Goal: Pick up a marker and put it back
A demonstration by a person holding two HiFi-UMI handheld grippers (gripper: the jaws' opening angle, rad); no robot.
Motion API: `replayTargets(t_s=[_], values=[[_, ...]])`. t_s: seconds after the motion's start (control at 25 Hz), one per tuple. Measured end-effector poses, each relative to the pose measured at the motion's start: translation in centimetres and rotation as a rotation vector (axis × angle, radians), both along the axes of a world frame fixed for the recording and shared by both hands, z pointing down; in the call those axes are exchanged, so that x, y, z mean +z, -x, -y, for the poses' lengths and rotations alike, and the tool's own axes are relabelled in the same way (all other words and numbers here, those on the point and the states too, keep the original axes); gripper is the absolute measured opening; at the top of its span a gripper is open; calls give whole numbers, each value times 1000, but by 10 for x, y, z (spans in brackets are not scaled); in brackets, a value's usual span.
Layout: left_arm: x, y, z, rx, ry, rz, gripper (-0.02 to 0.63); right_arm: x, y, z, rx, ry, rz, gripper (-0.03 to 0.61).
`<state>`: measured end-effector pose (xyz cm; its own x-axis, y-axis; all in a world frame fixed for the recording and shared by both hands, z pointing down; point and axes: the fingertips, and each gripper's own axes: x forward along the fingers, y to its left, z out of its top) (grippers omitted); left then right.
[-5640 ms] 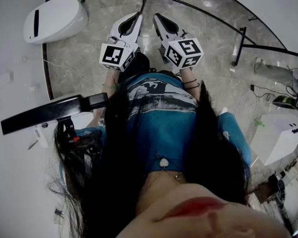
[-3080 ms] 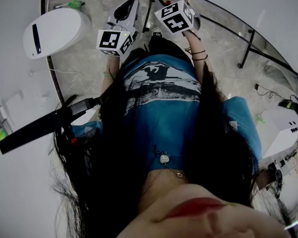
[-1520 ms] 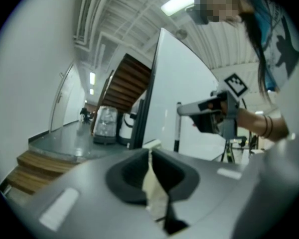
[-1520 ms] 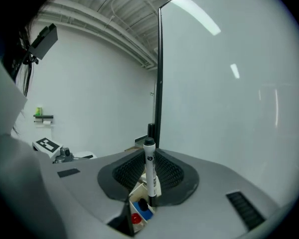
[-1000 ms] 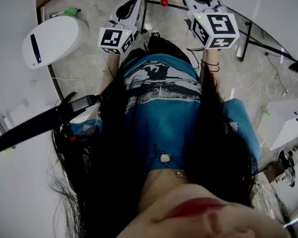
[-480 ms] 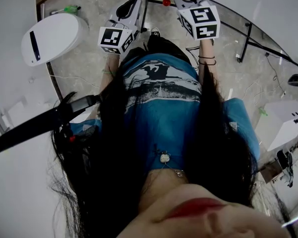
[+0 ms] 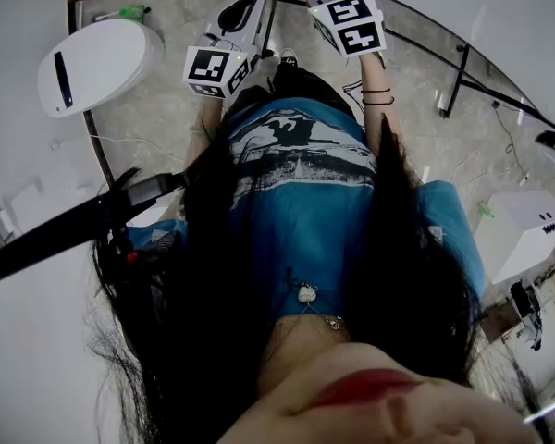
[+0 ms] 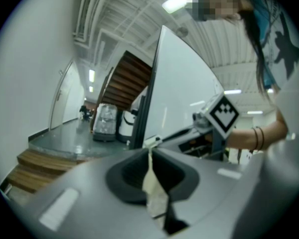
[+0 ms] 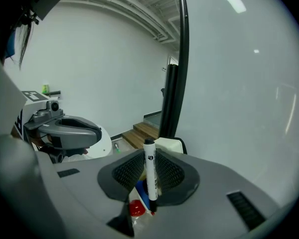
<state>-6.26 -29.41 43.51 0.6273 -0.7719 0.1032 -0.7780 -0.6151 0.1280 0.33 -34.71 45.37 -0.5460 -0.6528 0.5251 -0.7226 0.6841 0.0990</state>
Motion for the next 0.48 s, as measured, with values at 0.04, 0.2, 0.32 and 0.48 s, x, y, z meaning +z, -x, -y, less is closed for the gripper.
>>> replayTargets(t_s=[0.04,0.2,0.32,0.48], values=[[0,0,0,0,1,1,8,1,2,0,-3,-1,-3,75],[1,1,-1,-2,2,1,8,4,5,-3,-6,-1,-2,75],[2,2,-1,-4,2,3,8,4,4,-4,12,5,24,75],[2,2,-1,-2,2,4,8,1,0,-4,24,3,38,75]])
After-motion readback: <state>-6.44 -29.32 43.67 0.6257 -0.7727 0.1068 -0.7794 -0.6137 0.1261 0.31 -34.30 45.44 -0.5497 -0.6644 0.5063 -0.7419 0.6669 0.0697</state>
